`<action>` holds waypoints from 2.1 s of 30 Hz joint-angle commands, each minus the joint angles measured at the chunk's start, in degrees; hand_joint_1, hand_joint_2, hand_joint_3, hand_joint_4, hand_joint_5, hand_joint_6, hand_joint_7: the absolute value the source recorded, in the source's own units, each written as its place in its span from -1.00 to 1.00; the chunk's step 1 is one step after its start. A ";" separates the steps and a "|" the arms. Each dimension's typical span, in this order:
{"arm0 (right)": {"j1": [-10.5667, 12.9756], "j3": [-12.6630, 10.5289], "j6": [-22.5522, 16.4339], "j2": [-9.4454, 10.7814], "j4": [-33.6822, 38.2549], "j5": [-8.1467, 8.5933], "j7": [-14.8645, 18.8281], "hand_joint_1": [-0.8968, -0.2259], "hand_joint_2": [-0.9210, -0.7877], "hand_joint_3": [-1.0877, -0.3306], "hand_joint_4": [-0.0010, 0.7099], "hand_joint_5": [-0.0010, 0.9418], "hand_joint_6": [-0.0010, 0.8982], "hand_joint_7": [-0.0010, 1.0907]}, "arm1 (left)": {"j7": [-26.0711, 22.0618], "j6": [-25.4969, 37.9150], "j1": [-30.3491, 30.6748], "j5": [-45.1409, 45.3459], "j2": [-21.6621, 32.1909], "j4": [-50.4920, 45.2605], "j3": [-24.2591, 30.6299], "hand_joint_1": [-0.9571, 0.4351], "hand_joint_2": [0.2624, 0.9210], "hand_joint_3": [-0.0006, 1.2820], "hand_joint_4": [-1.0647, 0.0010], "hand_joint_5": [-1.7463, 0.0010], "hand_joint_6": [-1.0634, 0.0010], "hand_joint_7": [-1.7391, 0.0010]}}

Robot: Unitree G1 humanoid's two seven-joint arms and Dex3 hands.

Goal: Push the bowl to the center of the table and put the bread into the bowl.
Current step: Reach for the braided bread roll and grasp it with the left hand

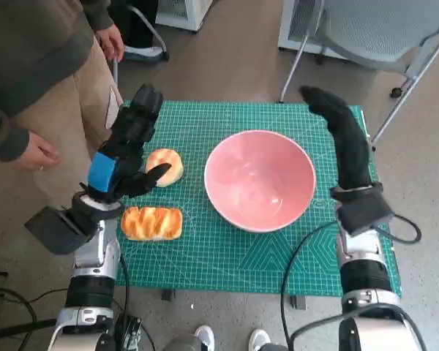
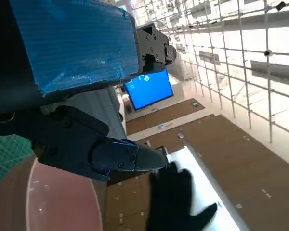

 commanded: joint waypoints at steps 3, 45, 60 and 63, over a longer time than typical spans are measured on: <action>2.42 1.19 1.63 -1.11 -3.17 0.49 1.82 -0.43 -1.00 -0.29 -0.60 -1.00 -0.60 -0.86 | 0.10 -3.07 -0.30 1.69 -0.24 2.63 -0.77 -0.61 1.00 -0.53 1.00 1.00 0.81 1.00; 4.01 1.62 6.28 0.12 -7.55 2.25 2.14 -0.48 -1.00 -0.28 -0.60 -0.99 -0.64 -0.81 | -11.92 49.41 21.57 38.81 26.81 -55.50 -4.14 0.06 0.17 -0.99 1.00 1.00 0.64 0.95; 3.80 2.11 6.55 -0.08 -7.47 2.70 2.60 -0.48 -1.00 -0.29 -0.60 -0.99 -0.65 -0.79 | -11.50 52.06 23.03 41.54 29.18 -57.00 -9.46 -0.16 0.22 -0.99 0.88 0.98 0.56 0.97; 3.91 2.09 6.58 -0.14 -7.67 2.87 2.81 -0.48 -1.00 -0.30 -0.60 -1.00 -0.66 -0.78 | -11.41 52.21 22.77 42.31 29.54 -56.47 -10.76 -0.20 0.24 -0.99 0.85 0.98 0.54 0.97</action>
